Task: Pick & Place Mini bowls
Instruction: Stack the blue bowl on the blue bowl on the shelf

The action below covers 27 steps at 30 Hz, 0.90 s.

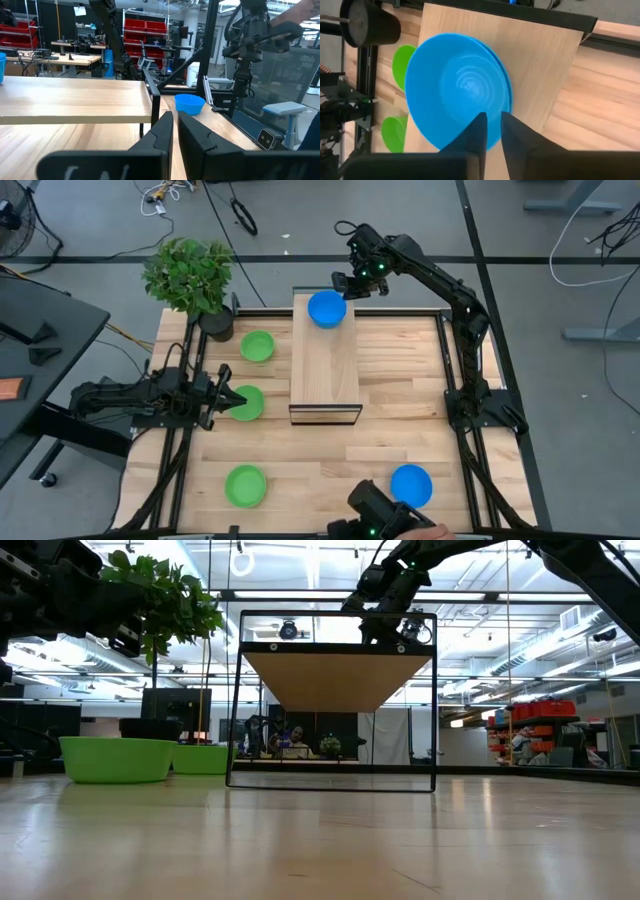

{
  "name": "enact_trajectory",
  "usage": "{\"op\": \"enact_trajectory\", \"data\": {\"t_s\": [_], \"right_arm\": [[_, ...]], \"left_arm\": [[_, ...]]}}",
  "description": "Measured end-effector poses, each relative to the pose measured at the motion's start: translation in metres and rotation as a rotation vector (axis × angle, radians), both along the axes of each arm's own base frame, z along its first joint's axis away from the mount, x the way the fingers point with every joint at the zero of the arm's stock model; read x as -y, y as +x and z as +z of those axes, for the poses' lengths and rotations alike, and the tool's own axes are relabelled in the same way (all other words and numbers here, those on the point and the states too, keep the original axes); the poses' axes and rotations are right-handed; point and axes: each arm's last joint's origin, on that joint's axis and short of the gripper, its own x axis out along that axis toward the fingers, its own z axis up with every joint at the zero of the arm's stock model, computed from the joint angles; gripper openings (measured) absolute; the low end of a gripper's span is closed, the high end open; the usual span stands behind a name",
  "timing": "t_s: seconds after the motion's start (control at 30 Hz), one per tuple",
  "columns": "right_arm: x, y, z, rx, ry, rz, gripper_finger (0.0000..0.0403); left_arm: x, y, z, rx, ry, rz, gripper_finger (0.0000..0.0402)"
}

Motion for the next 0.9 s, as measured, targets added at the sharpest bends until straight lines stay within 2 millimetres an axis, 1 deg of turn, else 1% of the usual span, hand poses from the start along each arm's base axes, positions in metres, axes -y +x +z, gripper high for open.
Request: {"op": "enact_trajectory", "data": {"t_s": [0.2,0.43,0.63,0.77,0.9], "right_arm": [[-0.005,0.001,0.004,0.05,0.024,0.069,0.0065],[-0.025,0.01,0.018,0.081,-0.111,0.219,0.0049],[-0.056,0.025,0.019,0.061,-0.159,0.392,0.0033],[-0.082,0.034,0.017,0.027,-0.157,0.52,0.0026],[-0.112,0.037,0.022,0.007,-0.174,0.658,0.0024]], "left_arm": [[0.0,0.0,0.0,-0.001,0.0,0.0,0.003],[0.0,0.0,0.0,0.0,0.0,0.0,0.003],[0.0,0.0,0.0,0.0,0.0,0.0,0.003],[0.0,0.0,0.0,0.0,0.0,0.0,0.003],[0.0,0.0,0.0,0.0,0.0,0.0,0.003]]}}
